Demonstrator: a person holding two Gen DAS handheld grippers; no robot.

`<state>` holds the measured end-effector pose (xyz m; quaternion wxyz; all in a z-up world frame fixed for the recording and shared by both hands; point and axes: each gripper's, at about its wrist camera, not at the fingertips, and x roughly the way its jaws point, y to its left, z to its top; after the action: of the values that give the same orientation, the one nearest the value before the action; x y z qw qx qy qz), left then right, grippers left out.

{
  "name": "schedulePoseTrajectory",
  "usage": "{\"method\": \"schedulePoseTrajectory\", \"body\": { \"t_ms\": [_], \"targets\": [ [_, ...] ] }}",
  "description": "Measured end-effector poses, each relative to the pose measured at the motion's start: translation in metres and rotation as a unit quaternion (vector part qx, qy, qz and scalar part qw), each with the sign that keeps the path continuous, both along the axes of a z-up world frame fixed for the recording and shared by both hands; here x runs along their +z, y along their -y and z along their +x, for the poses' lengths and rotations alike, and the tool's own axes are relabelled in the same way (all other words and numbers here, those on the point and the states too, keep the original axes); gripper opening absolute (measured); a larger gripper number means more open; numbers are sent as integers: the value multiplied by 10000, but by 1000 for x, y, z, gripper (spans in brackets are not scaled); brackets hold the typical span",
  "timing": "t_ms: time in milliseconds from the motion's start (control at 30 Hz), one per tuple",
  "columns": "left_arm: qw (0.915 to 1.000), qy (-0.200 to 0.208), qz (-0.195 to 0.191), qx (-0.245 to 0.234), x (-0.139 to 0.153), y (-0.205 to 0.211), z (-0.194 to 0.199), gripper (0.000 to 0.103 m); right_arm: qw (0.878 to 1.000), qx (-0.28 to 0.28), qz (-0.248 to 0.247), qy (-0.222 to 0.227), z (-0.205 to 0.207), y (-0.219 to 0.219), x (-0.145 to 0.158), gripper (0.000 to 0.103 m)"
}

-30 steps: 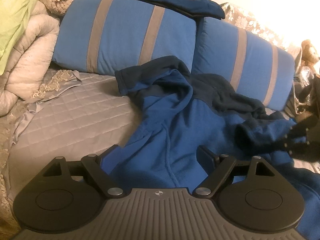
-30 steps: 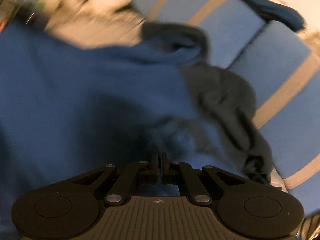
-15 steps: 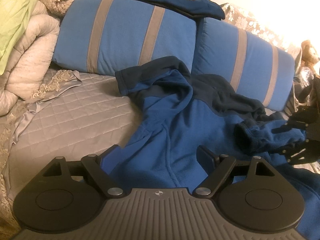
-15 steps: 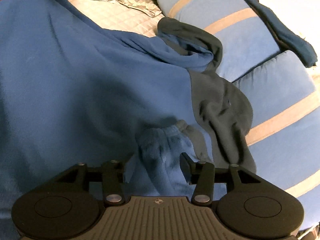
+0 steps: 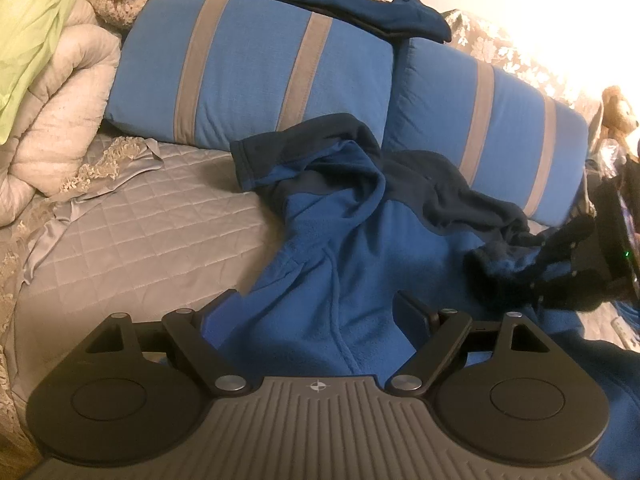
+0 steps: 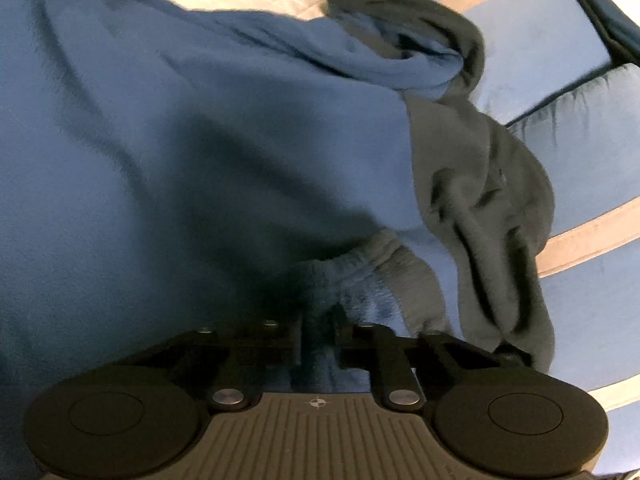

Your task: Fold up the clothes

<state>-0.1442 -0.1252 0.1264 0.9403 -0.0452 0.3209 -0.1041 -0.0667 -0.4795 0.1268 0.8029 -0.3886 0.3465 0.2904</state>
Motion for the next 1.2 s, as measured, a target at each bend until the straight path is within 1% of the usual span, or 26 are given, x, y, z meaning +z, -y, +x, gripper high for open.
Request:
{"method": "schedulePoseTrajectory", "body": {
  "t_ms": [167,300,433,533,600,667,767,833,867,933,1000,1067,1167,1200],
  "targets": [
    [10000,-4,12,0,0,1,0,83,9964,-390,546,522,6,18,29,11],
    [10000,-5,44,16,0,3,-1,83,9879,-713,994,954,11,34,54,11],
    [10000,-30,38,23,0,3,0,83,9656,-1265,1577,1636,13,80,92,11],
    [10000,-67,10,27,0,3,1,83,9430,-1690,1905,2142,10,123,123,10],
    [10000,-79,-27,48,0,2,1,83,9205,-2065,2085,2580,4,161,146,10],
    [9999,-86,-36,66,0,2,1,83,8932,-2473,2236,3016,-7,202,169,10],
    [9999,-99,-31,83,0,3,2,83,8393,-3276,2516,3534,-32,279,198,10],
    [9999,-102,-23,73,0,4,3,83,8062,-3803,2620,3698,-53,329,206,10],
    [9999,-102,-18,73,0,4,3,83,7934,-4045,2577,3748,-63,350,204,10],
    [9999,-105,-10,72,0,4,3,83,7703,-4575,2508,3666,-81,394,187,10],
    [9999,-108,0,71,0,5,3,83,7513,-5096,2407,3435,-97,432,157,10],
    [9999,-103,29,74,0,6,3,83,7300,-5590,2363,3143,-112,464,119,10],
    [9999,-101,88,84,0,8,3,83,6977,-6152,2422,2758,-136,493,67,10],
    [9999,-105,94,87,0,8,3,83,6899,-6252,2463,2692,-143,498,55,10]
  ]
}}
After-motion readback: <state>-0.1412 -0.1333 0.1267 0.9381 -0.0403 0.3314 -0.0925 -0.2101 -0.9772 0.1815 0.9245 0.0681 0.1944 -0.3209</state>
